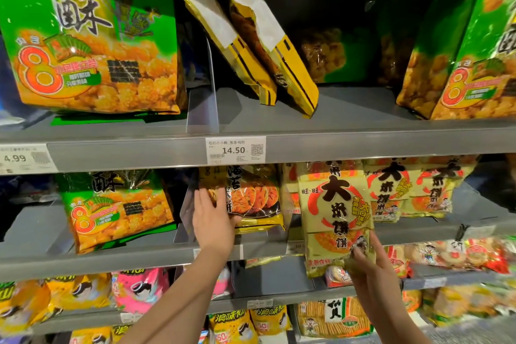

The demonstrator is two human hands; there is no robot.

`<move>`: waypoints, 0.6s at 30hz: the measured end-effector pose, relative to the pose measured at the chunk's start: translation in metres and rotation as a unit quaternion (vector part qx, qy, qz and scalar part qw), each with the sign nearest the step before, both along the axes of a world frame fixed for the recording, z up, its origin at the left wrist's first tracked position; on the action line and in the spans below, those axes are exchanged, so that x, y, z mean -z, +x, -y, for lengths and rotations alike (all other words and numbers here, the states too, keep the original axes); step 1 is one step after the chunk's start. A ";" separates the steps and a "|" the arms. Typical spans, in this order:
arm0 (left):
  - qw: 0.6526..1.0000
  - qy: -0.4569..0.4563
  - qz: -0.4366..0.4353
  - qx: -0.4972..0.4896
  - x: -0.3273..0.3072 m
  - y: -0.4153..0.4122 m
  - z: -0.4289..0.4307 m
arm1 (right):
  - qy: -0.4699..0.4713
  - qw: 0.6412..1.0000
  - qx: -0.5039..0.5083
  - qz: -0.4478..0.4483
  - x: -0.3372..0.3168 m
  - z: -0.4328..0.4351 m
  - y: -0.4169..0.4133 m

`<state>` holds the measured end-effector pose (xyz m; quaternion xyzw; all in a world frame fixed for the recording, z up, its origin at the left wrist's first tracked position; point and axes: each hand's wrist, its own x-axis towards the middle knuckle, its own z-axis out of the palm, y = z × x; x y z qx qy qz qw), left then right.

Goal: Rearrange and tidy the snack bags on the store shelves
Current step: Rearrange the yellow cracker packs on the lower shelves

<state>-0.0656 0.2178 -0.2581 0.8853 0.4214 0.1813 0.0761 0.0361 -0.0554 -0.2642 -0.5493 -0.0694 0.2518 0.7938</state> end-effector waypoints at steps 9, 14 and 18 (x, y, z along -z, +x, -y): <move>0.993 -0.005 -0.022 0.120 0.027 -0.021 0.041 | 0.012 1.000 0.018 -0.017 0.002 -0.001 -0.003; 0.987 -0.062 -0.071 0.129 0.020 -0.003 0.031 | 0.009 0.999 0.032 -0.030 0.003 -0.001 -0.004; 0.973 -0.140 -0.145 0.115 0.015 0.016 0.008 | 0.002 0.998 0.040 -0.046 0.007 -0.002 -0.005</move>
